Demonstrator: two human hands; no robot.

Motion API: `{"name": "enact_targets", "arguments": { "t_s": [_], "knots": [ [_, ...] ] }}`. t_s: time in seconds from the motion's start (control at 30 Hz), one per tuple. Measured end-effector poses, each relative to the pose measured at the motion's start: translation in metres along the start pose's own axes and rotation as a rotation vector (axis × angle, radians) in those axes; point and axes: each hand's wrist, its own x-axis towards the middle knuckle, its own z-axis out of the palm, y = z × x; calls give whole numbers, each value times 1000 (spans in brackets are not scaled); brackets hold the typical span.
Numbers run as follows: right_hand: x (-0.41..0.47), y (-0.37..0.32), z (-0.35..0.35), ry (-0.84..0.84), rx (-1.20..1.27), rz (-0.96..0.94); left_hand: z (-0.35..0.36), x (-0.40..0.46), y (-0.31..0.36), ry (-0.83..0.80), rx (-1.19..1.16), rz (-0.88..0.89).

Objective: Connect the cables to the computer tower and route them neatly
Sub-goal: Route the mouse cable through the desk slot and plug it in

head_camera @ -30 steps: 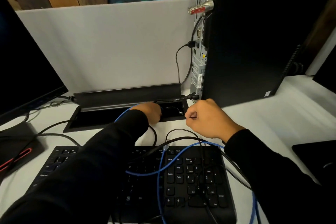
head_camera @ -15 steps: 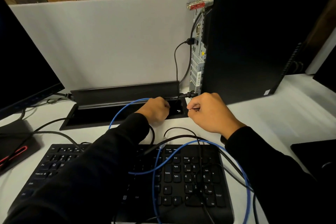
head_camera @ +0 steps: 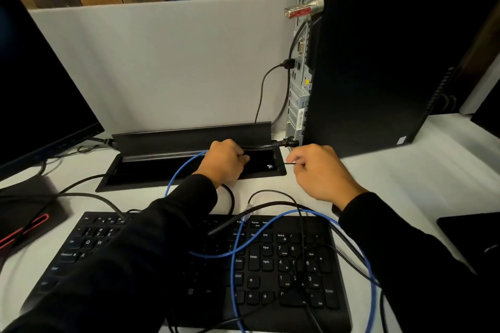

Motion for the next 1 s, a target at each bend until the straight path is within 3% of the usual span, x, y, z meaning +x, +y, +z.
{"name": "enact_targets", "arguments": {
  "t_s": [0.2, 0.33, 0.53, 0.77, 0.9, 1.0],
  "knots": [
    [-5, 6, -18, -118, 174, -29, -5, -4, -19, 15, -22, -204],
    [-15, 7, -29, -263, 267, -8, -2, -7, -16, 72, -97, -138],
    [-26, 19, -21, -115, 245, -11, 4, -7, -7, 11, -147, -19],
    [-25, 39, -19, -75, -182, -61, 1, -11, -6, -89, -398, 165],
    [-26, 44, -18, 9, -316, -18, 5, -11, 16, -121, -291, 209],
    [-23, 48, -12, 28, -232, -46, 12, -7, 28, -91, -235, 169]
  ]
}}
